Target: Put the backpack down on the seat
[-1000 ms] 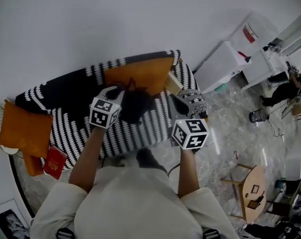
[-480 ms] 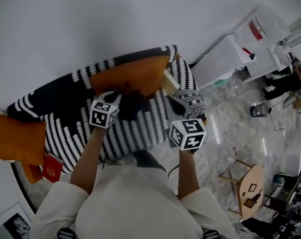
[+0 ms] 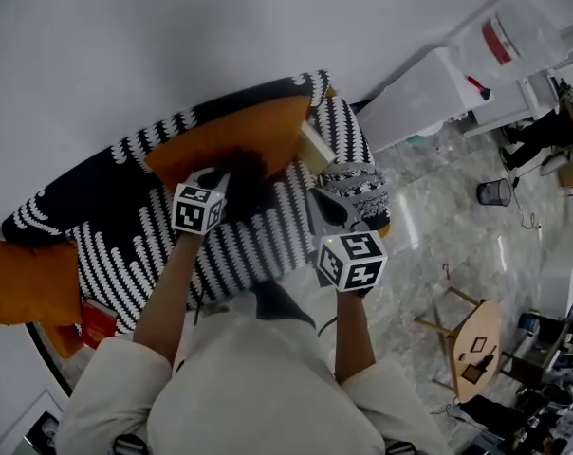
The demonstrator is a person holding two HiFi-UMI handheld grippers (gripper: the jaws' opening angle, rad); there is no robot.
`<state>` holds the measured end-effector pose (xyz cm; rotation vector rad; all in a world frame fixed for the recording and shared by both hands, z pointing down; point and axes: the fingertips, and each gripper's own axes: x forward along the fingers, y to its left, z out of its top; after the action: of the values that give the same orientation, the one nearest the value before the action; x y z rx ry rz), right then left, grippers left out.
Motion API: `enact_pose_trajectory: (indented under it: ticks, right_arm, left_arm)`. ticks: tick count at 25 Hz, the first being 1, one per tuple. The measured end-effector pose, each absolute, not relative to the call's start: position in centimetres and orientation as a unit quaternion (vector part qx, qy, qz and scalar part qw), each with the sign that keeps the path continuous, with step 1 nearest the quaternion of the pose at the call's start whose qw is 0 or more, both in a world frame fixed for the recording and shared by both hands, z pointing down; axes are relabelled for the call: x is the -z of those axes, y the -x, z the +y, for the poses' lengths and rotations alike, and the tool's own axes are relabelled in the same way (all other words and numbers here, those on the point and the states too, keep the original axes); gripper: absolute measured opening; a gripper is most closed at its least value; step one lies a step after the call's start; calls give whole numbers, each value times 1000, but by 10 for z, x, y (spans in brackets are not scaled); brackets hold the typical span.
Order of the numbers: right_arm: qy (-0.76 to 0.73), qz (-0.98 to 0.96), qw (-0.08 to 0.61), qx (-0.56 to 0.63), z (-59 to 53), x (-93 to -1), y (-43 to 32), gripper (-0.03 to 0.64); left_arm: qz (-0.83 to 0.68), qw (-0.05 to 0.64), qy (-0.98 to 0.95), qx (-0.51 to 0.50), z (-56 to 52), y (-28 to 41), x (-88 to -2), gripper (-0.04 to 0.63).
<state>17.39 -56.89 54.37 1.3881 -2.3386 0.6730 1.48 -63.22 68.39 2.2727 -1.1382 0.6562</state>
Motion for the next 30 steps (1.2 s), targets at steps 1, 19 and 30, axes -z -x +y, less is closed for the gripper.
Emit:
enact_pose_trajectory:
  ticks: [1,19,30]
  right_arm:
    - [-491,-820,170,-241,-572,-548,-178,8]
    - [-499,-802,187,-269,-583,-576,-195,8]
    - [-503,-811,166,-247,-535,-543,-163,8]
  left_arm:
    - [-424,264,-832,-241,-637,-16,-694,11]
    - [-446,384,-789,-176,-635,-9,-783,132]
    - [-457,396,-778,-170,-567,47,-763,301]
